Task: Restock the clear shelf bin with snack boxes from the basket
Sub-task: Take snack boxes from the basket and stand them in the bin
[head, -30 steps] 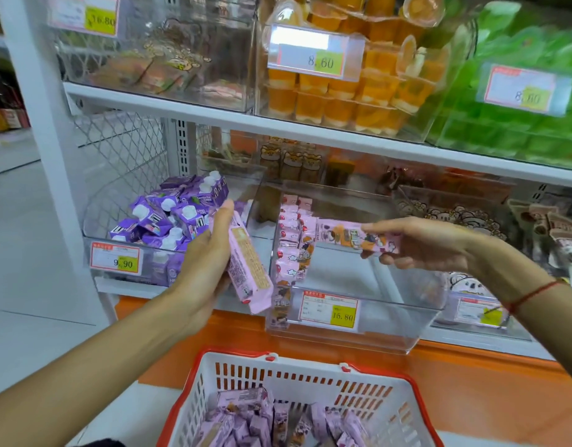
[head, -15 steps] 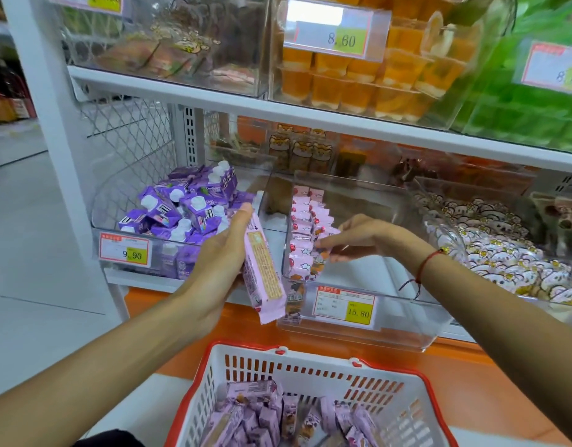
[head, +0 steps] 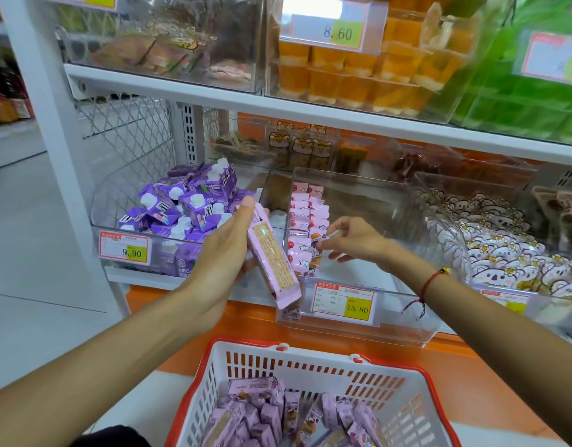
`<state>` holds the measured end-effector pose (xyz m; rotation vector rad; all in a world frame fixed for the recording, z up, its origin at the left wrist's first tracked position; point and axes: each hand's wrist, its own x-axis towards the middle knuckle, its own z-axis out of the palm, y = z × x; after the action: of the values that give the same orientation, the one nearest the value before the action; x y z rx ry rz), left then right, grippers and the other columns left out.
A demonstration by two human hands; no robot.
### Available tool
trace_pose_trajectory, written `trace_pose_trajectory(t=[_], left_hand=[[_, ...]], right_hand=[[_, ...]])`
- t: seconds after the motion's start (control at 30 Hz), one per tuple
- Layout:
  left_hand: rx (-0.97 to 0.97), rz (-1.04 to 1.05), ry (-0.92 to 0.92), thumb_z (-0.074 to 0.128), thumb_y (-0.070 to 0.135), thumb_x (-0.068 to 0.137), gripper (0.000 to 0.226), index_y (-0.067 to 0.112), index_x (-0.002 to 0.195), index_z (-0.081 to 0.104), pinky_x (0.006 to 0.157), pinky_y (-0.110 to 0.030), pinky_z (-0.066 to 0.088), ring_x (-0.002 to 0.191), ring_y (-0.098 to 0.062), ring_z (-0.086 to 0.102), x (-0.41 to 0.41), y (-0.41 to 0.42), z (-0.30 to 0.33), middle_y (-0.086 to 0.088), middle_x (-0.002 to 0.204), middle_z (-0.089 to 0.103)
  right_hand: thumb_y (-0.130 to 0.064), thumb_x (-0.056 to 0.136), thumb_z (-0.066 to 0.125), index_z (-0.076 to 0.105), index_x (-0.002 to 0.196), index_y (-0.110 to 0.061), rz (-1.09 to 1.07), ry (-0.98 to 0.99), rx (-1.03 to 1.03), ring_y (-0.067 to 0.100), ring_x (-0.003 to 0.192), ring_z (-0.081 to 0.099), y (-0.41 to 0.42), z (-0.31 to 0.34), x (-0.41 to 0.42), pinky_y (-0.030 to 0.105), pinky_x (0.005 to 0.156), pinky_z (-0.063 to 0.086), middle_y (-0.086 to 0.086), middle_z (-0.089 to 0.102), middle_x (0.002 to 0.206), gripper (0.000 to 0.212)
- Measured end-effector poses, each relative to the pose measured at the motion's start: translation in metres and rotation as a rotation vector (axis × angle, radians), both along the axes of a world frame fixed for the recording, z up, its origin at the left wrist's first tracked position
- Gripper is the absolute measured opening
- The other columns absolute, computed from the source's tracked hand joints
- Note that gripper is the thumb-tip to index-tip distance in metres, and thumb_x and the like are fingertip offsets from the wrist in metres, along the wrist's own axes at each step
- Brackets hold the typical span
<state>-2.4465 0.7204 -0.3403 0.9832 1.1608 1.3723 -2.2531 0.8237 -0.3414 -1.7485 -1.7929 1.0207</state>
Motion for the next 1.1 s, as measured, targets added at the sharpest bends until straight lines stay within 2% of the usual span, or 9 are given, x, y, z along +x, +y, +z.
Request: trace_pose_trajectory(t=[0.27, 0.37, 0.47, 0.53, 0.63, 0.73, 0.83, 1.0, 1.1], left_hand=[[-0.080, 0.080, -0.344, 0.057, 0.047, 0.085, 0.033, 0.015, 0.086, 0.066, 0.054, -0.015, 0.053, 0.065, -0.004, 0.069, -0.002, 0.004, 0.008, 0.005, 0.072, 0.072], [-0.156, 0.054, -0.506, 0.063, 0.041, 0.081, 0.029, 0.013, 0.083, 0.068, 0.050, -0.017, 0.053, 0.059, -0.004, 0.068, 0.000, 0.002, 0.010, 0.000, 0.070, 0.072], [-0.232, -0.001, -0.546, 0.064, 0.040, 0.080, 0.031, 0.010, 0.083, 0.068, 0.045, -0.019, 0.052, 0.055, -0.006, 0.068, 0.002, -0.001, 0.011, -0.002, 0.066, 0.072], [-0.288, -0.059, -0.487, 0.062, 0.044, 0.081, 0.034, 0.010, 0.083, 0.067, 0.043, -0.019, 0.051, 0.053, -0.007, 0.068, 0.006, -0.003, 0.010, -0.003, 0.062, 0.071], [-0.350, -0.160, -0.349, 0.057, 0.056, 0.079, 0.046, 0.014, 0.070, 0.074, 0.039, -0.017, 0.048, 0.042, -0.004, 0.062, 0.012, -0.007, 0.011, 0.000, 0.056, 0.068], [-0.341, -0.256, -0.123, 0.047, 0.070, 0.076, 0.062, 0.021, 0.048, 0.072, 0.033, -0.014, 0.040, 0.031, -0.002, 0.049, 0.011, -0.011, 0.011, 0.005, 0.047, 0.059], [-0.296, -0.278, 0.161, 0.025, 0.085, 0.072, 0.082, 0.020, 0.039, 0.063, 0.032, -0.012, 0.028, 0.028, -0.004, 0.036, 0.007, -0.008, 0.013, 0.006, 0.040, 0.048], [-0.115, -0.214, 0.366, 0.016, 0.088, 0.068, 0.081, 0.017, 0.058, 0.053, 0.035, -0.014, 0.027, 0.032, -0.009, 0.034, -0.004, 0.000, 0.018, 0.003, 0.041, 0.044], [-0.059, -0.118, 0.450, 0.016, 0.078, 0.080, 0.079, 0.016, 0.057, 0.059, 0.040, -0.017, 0.033, 0.038, -0.009, 0.046, 0.000, 0.002, 0.017, 0.003, 0.050, 0.059]], right_hand=[[-0.024, 0.085, 0.070, 0.036, 0.134, -0.008, 0.068, -0.039, 0.003, 0.020, 0.081, 0.064, -0.014, 0.002, 0.014, 0.028, 0.067, 0.053, 0.006, 0.062, 0.096, 0.062], [-0.016, 0.091, 0.062, 0.040, 0.133, -0.008, 0.007, 0.002, 0.247, 0.024, 0.094, 0.062, -0.027, 0.012, 0.023, 0.033, 0.077, 0.054, 0.012, 0.059, 0.117, 0.048], [-0.009, 0.081, 0.072, 0.046, 0.130, -0.030, 0.295, 0.229, 0.512, 0.012, 0.106, 0.059, -0.055, 0.031, 0.024, 0.021, 0.083, 0.052, -0.001, 0.054, 0.130, 0.060], [-0.029, 0.074, 0.078, 0.041, 0.135, -0.045, 0.460, 0.312, 0.497, 0.005, 0.119, 0.053, -0.073, 0.042, 0.014, 0.020, 0.089, 0.051, -0.016, 0.048, 0.137, 0.073], [-0.043, 0.068, 0.080, 0.039, 0.137, -0.046, 0.388, 0.371, 0.488, 0.004, 0.115, 0.054, -0.082, 0.050, 0.001, 0.022, 0.085, 0.054, -0.015, 0.048, 0.136, 0.080], [-0.038, 0.067, 0.078, 0.054, 0.128, -0.038, 0.302, 0.234, 0.549, 0.005, 0.089, 0.059, -0.078, 0.057, -0.002, 0.019, 0.073, 0.048, -0.016, 0.057, 0.112, 0.065], [-0.044, 0.066, 0.075, 0.068, 0.109, -0.028, 0.295, 0.218, 0.366, -0.003, 0.074, 0.064, -0.077, 0.066, 0.006, 0.011, 0.070, 0.045, -0.015, 0.071, 0.085, 0.047], [-0.041, 0.069, 0.073, 0.073, 0.094, -0.033, 0.548, 0.161, 0.243, -0.004, 0.066, 0.061, -0.089, 0.066, 0.013, 0.008, 0.049, 0.041, -0.016, 0.073, 0.088, 0.026], [-0.039, 0.061, 0.078, 0.073, 0.094, -0.025, 0.387, 0.269, 0.306, 0.001, 0.055, 0.051, -0.082, 0.062, 0.018, 0.013, 0.045, 0.039, -0.010, 0.071, 0.079, 0.036]])
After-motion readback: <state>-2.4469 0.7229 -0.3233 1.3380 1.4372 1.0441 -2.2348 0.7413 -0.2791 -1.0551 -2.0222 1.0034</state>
